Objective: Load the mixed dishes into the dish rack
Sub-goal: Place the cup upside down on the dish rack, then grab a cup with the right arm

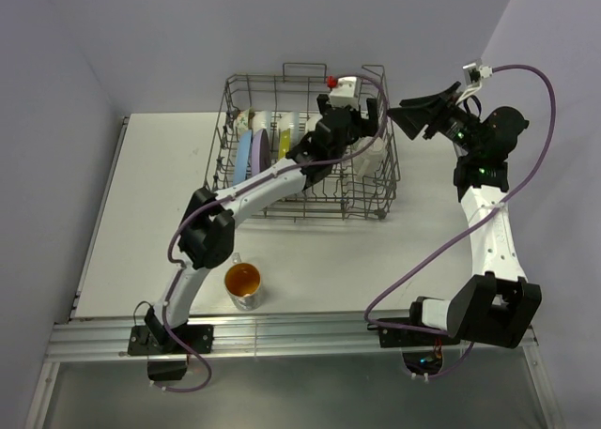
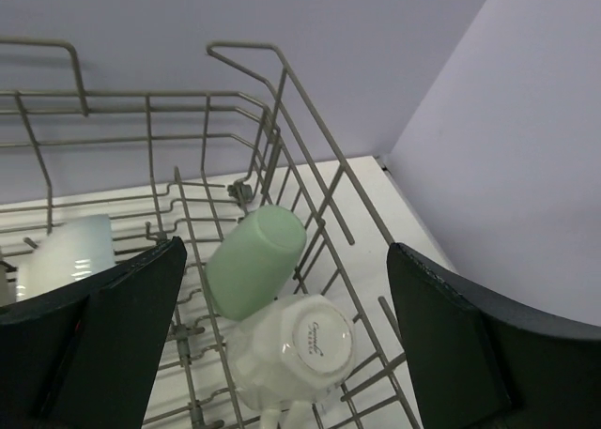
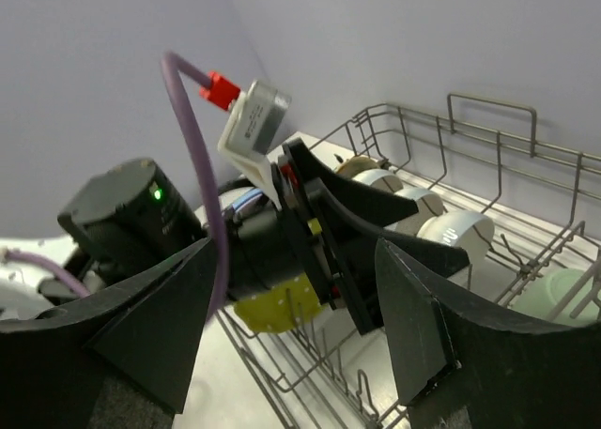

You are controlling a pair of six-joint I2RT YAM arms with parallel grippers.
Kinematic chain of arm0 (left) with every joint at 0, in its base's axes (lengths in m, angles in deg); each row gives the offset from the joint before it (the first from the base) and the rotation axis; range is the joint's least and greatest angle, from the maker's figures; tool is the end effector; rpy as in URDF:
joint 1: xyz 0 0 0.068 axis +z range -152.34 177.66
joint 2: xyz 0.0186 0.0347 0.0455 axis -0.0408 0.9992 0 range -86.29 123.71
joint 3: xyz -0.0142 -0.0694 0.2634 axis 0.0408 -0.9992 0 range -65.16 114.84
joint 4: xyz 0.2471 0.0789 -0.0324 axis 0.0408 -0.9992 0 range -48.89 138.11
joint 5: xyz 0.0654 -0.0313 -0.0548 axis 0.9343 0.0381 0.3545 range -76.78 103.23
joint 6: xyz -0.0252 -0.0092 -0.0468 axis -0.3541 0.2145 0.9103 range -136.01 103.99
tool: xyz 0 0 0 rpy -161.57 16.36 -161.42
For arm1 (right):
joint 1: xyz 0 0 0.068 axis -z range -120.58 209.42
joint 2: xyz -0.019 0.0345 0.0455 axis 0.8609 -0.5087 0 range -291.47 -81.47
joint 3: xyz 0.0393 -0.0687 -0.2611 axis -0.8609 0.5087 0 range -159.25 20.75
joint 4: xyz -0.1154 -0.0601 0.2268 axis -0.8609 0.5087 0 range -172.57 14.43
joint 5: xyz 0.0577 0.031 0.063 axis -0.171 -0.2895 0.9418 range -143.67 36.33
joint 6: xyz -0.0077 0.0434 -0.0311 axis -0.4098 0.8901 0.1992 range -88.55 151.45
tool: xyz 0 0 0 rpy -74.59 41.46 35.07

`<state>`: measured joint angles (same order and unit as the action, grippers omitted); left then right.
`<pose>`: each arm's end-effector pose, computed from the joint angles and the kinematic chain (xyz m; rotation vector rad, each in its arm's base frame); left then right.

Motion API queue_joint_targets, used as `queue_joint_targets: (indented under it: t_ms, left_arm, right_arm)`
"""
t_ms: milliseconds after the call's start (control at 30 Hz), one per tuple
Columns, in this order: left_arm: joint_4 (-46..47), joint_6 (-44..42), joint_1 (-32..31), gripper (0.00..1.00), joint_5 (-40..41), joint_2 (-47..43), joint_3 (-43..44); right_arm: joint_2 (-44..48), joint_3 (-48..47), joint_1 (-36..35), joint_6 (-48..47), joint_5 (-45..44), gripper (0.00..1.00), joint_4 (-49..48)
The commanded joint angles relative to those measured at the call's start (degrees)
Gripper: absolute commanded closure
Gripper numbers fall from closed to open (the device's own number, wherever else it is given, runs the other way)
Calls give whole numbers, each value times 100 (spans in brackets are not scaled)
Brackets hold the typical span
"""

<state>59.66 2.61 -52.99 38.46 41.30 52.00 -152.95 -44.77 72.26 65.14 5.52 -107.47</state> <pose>0.3535 -0.4072 0.3393 0.0874 1.5833 -0.6112 0.2732 -0.0309 0.4279 -0.3864 1.4186 0.9346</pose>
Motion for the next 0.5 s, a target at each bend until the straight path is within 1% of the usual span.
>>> queue_joint_targets:
  t_ms: [0, 67, 167, 233, 333, 367, 400, 433, 467]
  left_arm:
    - [-3, -173, 64, 5, -124, -646, -202]
    - [-65, -235, 126, 5, -150, -892, -395]
    - [-126, -367, 231, 5, -291, -1446, -765]
    - [-328, -428, 354, 6, -396, -1868, -870]
    - [-873, -446, 529, 6, -572, -2509, -1046]
    - [-978, -437, 565, 6, -503, -2685, -1151]
    - [-1136, -429, 600, 6, -458, -3096, -1387]
    - [-1155, -420, 679, 6, -414, -3326, -1528]
    - [-1364, -385, 723, 5, -336, -3789, -1852]
  right_arm:
    - [91, -417, -71, -345, 390, 25, -68]
    - [108, -584, -106, -573, 601, 25, 317]
    - [100, -962, -185, -1249, 751, 25, 889]
    - [108, -1208, -256, -1505, 830, 25, 1136]
    - [196, -1455, -439, -2329, 1110, 25, 1785]
    - [231, -1516, -527, -3063, 1163, 24, 2388]
    - [318, -1682, -615, -3558, 1147, 24, 2872]
    - [337, -1806, -738, -4146, 1112, 23, 3365]
    - [345, -2094, -1052, -5378, 929, 23, 4588]
